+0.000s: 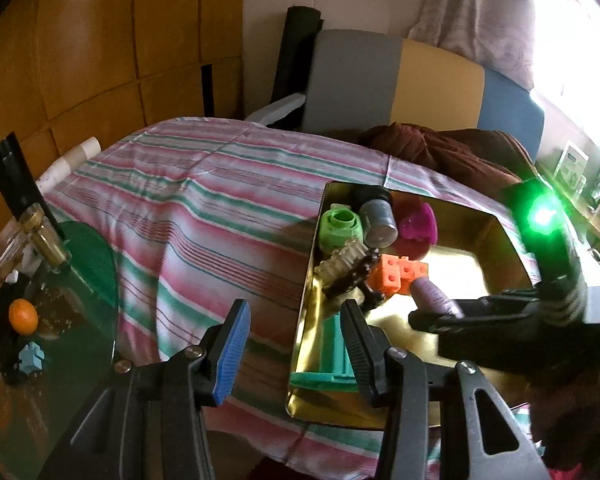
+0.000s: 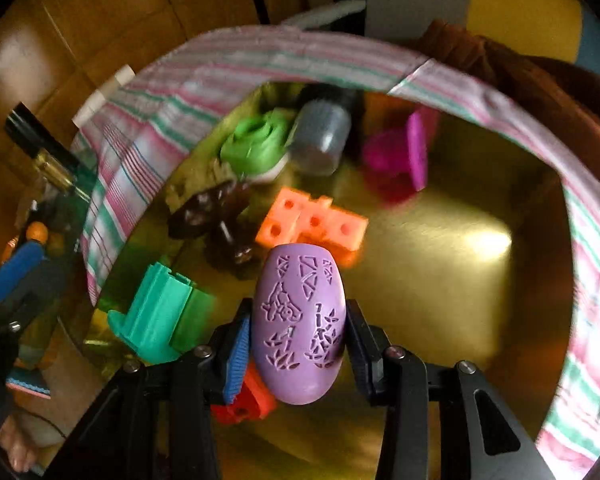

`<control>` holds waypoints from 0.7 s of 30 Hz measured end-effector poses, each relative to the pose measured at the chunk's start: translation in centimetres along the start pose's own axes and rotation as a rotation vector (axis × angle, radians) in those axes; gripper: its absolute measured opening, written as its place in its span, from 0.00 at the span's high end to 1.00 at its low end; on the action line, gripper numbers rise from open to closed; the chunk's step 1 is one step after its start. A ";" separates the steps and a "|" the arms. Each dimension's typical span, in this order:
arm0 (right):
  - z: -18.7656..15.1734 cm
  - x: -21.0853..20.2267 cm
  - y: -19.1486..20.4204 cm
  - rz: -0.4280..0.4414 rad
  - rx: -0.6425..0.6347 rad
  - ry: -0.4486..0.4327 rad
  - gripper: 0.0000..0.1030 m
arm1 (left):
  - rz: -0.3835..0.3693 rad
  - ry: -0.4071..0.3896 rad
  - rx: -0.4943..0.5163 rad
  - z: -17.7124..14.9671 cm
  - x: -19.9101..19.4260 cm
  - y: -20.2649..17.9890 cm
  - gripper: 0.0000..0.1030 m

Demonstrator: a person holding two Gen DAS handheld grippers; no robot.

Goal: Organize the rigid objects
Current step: 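Carry the purple soap into the tray and open the right tool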

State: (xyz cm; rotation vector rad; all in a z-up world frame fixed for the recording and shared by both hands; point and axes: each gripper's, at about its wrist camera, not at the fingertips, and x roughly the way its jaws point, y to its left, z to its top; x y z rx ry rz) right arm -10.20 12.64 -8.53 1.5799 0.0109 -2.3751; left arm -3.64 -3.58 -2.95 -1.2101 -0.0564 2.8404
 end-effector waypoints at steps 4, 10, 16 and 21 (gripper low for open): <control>0.1 1.7 0.9 0.029 0.041 0.045 0.55 | 0.006 0.010 -0.008 -0.2 0.4 0.2 0.54; -0.5 1.2 1.7 0.122 0.043 0.013 0.55 | 0.019 -0.001 -0.014 0.0 0.0 0.4 0.54; -0.8 0.0 1.6 0.131 0.051 -0.035 0.54 | 0.019 -0.013 -0.011 0.0 -0.6 0.4 0.54; -0.8 -1.0 2.1 0.121 0.047 -0.077 0.50 | 0.013 -0.024 -0.002 0.0 -1.1 0.2 0.54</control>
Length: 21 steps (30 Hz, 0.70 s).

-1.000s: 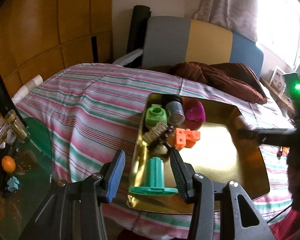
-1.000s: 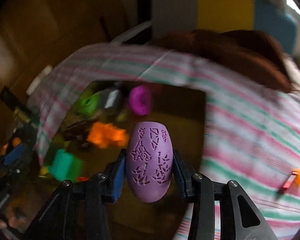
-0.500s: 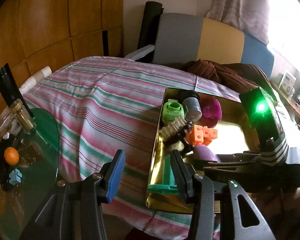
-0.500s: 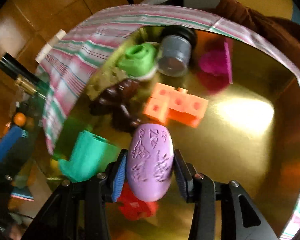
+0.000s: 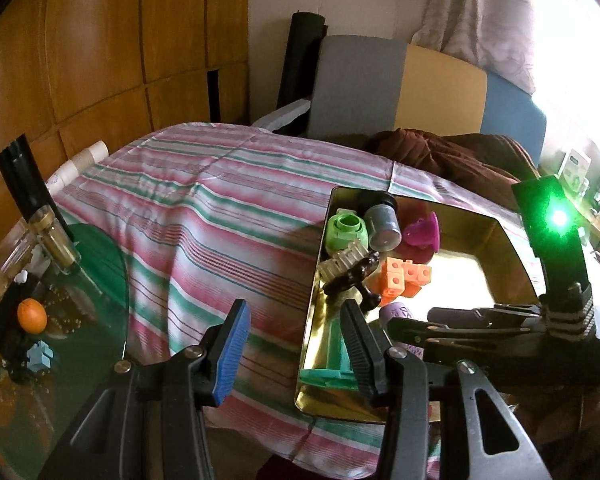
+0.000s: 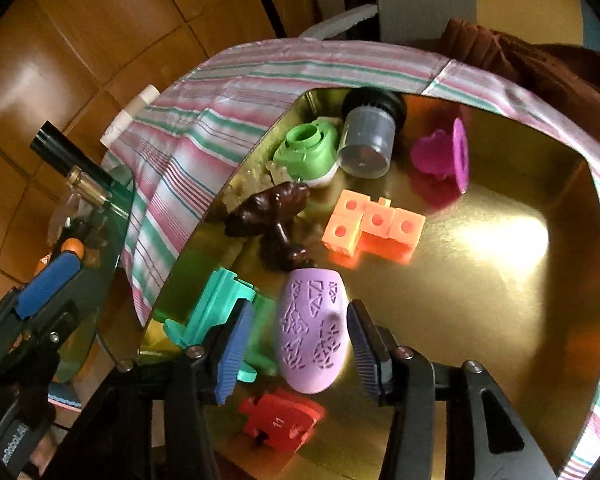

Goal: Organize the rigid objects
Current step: 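Carry the purple soap into the tray and open the right tool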

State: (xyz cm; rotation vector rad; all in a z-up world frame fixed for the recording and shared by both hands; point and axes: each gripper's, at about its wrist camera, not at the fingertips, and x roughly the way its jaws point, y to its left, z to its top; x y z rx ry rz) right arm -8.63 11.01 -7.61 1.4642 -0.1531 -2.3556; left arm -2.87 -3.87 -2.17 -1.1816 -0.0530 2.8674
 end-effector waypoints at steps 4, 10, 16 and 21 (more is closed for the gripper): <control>-0.4 -0.9 0.0 -0.032 -0.010 -0.034 0.48 | -0.004 -0.008 0.009 -0.1 -0.5 -0.3 0.54; -1.1 -2.5 -0.5 -0.095 -0.014 -0.093 0.43 | -0.013 -0.015 0.030 -0.3 -1.0 -1.0 0.54; -1.8 -4.5 -1.2 -0.156 -0.014 -0.157 0.41 | -0.021 -0.026 0.049 -0.3 -1.5 -1.8 0.54; -2.2 -5.9 -1.5 -0.192 -0.020 -0.199 0.40 | -0.030 -0.029 0.071 -0.4 -1.8 -2.6 0.54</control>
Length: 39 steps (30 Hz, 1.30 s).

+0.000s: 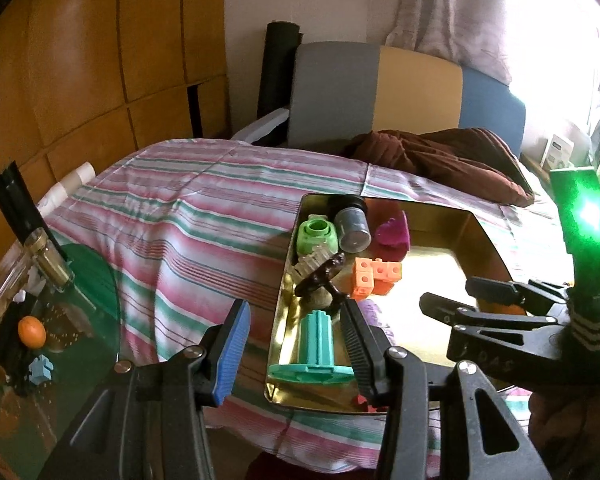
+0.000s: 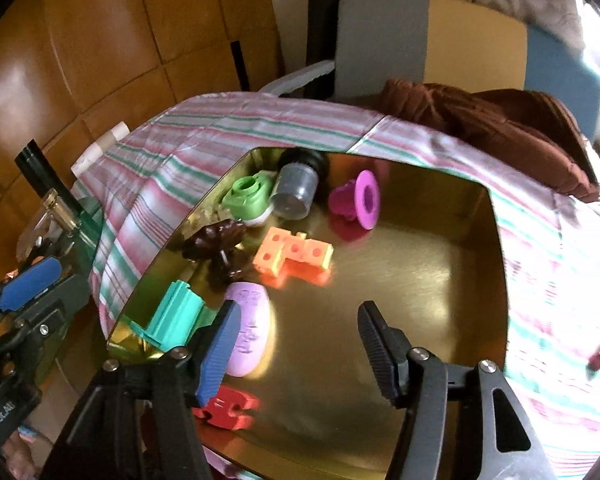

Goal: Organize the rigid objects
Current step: 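Carry the purple soap into the tray and open the right tool, then move both tools back to the red cylinder and yellow piece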

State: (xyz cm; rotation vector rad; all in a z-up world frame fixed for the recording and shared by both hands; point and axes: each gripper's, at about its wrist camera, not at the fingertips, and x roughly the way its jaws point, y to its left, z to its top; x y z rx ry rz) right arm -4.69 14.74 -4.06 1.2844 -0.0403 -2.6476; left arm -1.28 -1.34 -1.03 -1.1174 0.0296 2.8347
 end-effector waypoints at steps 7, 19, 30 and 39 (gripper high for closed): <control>-0.3 -1.9 -0.9 -0.065 -0.036 -0.050 0.35 | -0.011 0.000 0.030 0.1 -0.2 -1.1 0.54; -0.7 -4.7 -4.4 -0.145 -0.022 -0.104 0.32 | -0.034 -0.002 0.082 0.0 -0.6 -3.3 0.54; -1.7 -7.1 -12.5 -0.290 0.056 -0.107 0.30 | -0.052 0.005 0.134 0.2 -0.3 -5.5 0.54; -3.2 -9.4 -23.2 -0.482 0.193 -0.122 0.27 | -0.064 0.015 0.177 0.4 0.2 -7.5 0.54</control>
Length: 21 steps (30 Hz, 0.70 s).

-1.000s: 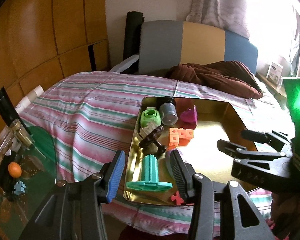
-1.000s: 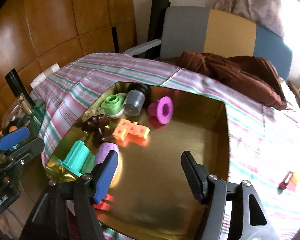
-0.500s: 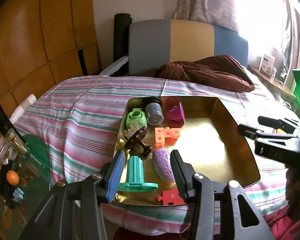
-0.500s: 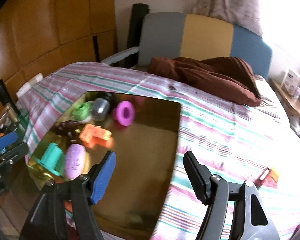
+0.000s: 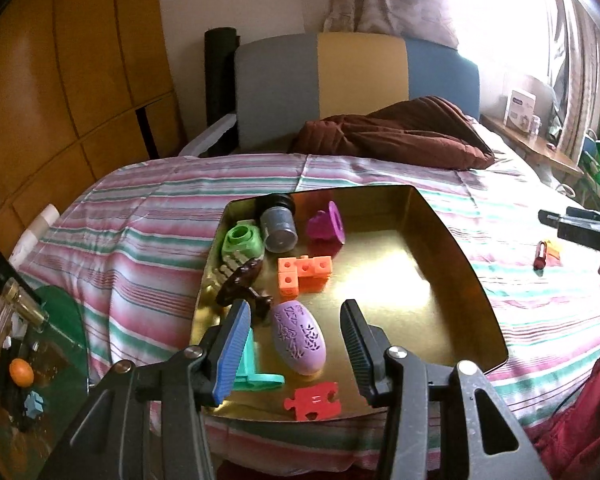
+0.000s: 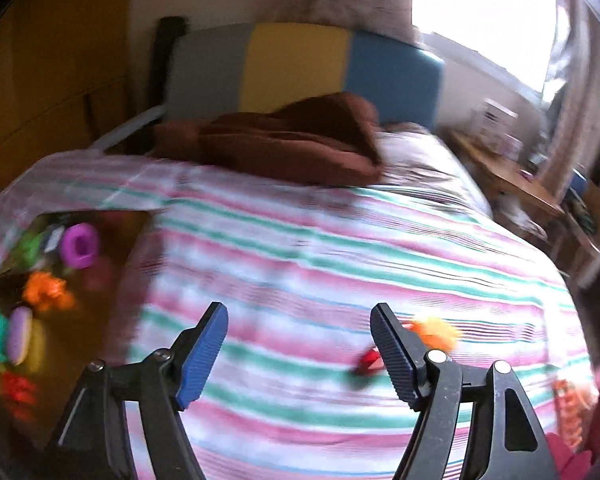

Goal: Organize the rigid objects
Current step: 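Move both tools back to the red cylinder and yellow piece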

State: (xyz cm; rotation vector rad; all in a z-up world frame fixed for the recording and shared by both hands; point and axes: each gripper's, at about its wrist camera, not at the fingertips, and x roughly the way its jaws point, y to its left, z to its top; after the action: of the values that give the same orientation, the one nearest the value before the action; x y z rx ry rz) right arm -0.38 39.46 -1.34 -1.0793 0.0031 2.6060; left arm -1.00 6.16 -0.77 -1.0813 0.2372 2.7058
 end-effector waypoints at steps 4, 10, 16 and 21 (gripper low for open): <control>-0.5 2.3 -5.7 -0.127 0.104 -0.010 0.27 | -0.009 -0.002 0.025 0.4 0.3 -1.2 0.54; -2.3 4.0 -13.5 -0.188 0.441 0.037 0.27 | -0.044 0.000 0.074 1.6 0.8 -4.0 0.54; -2.8 4.5 -15.3 -0.191 0.522 0.084 0.27 | -0.122 0.028 0.126 2.7 2.0 -7.8 0.54; -4.0 4.4 -16.2 -0.212 0.597 0.112 0.26 | -0.206 0.032 0.184 3.7 2.5 -12.0 0.54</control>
State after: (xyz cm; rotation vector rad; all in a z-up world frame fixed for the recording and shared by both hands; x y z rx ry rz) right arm 4.16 55.66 -5.32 -0.9333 0.6137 2.1361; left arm -2.08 18.96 -0.65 -1.0352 0.3514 2.4335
